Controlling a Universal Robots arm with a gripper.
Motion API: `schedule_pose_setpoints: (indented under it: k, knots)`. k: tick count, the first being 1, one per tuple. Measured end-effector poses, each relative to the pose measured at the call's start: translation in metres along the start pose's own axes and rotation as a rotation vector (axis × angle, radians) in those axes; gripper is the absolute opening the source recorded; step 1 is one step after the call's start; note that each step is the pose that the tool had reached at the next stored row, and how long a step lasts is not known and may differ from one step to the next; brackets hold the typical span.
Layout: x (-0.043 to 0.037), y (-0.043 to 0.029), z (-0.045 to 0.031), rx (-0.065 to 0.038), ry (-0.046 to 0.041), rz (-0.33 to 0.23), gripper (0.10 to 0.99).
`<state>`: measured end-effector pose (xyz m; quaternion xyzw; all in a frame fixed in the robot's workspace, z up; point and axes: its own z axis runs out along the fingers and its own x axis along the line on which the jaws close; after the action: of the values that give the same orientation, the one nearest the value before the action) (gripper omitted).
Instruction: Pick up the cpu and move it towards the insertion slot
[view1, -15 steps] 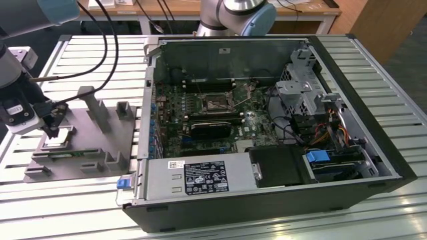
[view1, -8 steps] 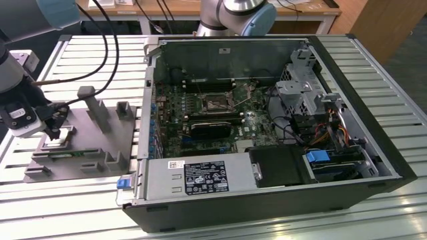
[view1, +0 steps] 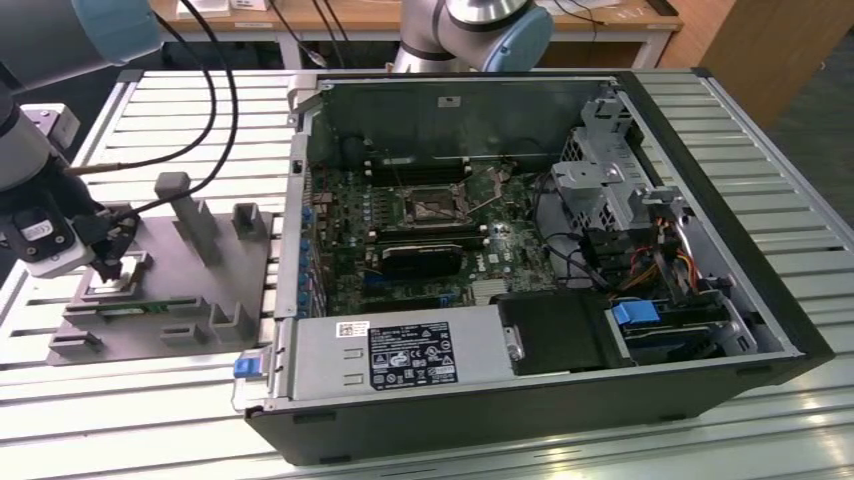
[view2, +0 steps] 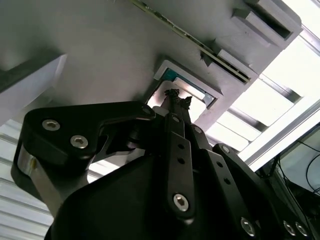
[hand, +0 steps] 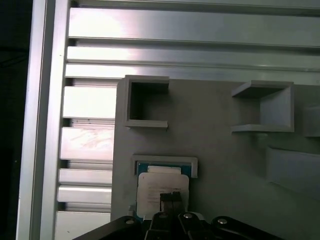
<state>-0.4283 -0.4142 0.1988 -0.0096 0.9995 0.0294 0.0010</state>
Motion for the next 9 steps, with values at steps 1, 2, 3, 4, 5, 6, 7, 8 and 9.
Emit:
schedule_pose_setpoints:
  k: [1,2,3,4,5,6,7,8,9]
  knots:
    - [0.0005,0.0000,0.0002,0.000,0.0001,0.000,0.102]
    - [0.0006,0.0000,0.0003,0.000,0.0001,0.000,0.102]
    - [0.0006,0.0000,0.0002,0.000,0.0001,0.000,0.102]
    - [0.0007,0.0000,0.0002,0.000,0.0002,0.000,0.102]
    - [0.0008,0.0000,0.0002,0.000,0.0002,0.000,0.102]
    - [0.0008,0.0000,0.0003,0.000,0.0001,0.000,0.102]
    - [0.0009,0.0000,0.0003,0.000,0.0001,0.000,0.102]
    - [0.0009,0.0000,0.0003,0.000,0.0001,0.000,0.110]
    - [0.0010,0.0000,0.0002,0.000,0.0001,0.000,0.110]
